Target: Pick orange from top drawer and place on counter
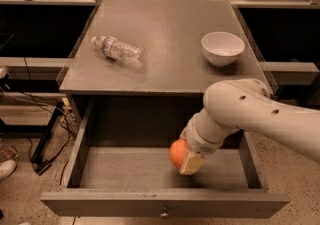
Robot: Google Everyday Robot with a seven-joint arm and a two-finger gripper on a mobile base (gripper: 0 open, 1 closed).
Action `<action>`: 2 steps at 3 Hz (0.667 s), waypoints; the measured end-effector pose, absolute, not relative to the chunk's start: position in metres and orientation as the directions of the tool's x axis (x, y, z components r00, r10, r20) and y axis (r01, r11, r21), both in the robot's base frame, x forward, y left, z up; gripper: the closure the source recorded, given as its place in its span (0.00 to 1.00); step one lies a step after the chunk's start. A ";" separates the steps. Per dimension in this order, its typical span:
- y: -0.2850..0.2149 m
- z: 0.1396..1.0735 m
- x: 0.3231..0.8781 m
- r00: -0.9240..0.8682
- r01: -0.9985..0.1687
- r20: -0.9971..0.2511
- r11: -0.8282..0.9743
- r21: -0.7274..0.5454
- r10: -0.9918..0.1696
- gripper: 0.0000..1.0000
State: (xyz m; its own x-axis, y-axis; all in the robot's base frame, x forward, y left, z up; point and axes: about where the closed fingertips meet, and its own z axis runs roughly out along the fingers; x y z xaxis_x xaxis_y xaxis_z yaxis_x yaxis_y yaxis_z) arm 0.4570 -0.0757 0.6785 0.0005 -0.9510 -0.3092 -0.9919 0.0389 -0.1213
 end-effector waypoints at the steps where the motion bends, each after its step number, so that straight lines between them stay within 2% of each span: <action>1: -0.076 0.679 0.457 0.001 -0.992 -0.309 0.038 -0.121 -0.951 1.00; 2: -0.078 0.702 0.463 0.014 -0.987 -0.302 0.036 -0.157 -0.953 1.00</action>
Offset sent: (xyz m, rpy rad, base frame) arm 0.0148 -0.0060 0.0530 -0.0125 -0.0786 0.0023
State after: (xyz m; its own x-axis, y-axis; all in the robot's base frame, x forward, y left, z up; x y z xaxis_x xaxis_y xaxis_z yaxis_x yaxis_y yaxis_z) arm 0.4630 -0.0780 0.7023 0.0135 -0.9532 -0.3020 -0.9870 0.0356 -0.1567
